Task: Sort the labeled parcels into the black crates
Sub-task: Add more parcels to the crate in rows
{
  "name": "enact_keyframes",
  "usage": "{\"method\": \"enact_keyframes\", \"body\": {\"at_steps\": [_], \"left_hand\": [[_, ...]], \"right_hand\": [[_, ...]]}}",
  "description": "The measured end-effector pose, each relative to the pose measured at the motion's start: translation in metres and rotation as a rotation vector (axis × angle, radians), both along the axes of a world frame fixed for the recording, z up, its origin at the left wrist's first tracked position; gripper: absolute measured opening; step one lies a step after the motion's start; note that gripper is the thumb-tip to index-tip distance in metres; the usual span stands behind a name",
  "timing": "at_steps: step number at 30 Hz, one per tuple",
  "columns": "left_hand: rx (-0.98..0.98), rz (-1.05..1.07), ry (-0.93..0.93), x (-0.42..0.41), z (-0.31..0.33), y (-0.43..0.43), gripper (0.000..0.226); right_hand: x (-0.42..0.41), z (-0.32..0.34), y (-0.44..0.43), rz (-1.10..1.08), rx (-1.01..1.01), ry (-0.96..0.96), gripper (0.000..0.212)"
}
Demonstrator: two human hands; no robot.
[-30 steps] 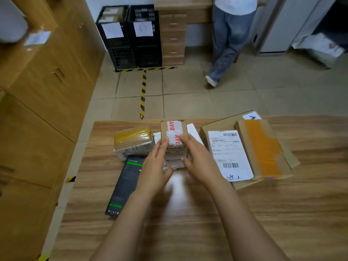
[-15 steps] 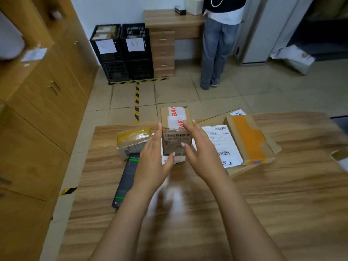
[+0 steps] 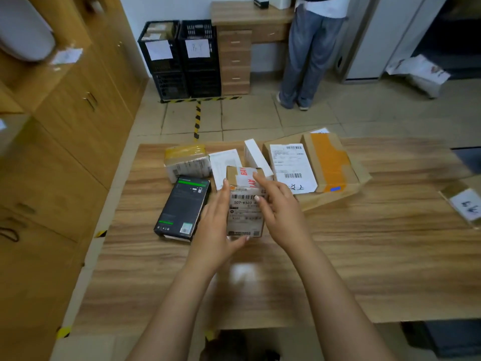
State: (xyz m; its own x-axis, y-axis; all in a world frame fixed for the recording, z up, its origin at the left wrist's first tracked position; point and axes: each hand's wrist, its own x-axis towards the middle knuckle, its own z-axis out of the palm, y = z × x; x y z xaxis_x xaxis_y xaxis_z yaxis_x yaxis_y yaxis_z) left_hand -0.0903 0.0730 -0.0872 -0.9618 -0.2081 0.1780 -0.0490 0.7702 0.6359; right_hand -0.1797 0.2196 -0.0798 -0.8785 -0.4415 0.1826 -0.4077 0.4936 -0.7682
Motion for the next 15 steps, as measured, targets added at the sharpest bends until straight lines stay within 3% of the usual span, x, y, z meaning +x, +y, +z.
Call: {"method": "enact_keyframes", "body": {"at_steps": [7, 15], "left_hand": [[0.032, -0.034, -0.24, 0.034, -0.041, 0.035, 0.13], [0.09, -0.029, -0.313, 0.034, -0.058, 0.039, 0.143]], "right_hand": [[0.034, -0.042, 0.036, 0.013, 0.092, -0.116, 0.055], [0.048, -0.074, 0.043, 0.101, -0.005, -0.198, 0.073]]}}
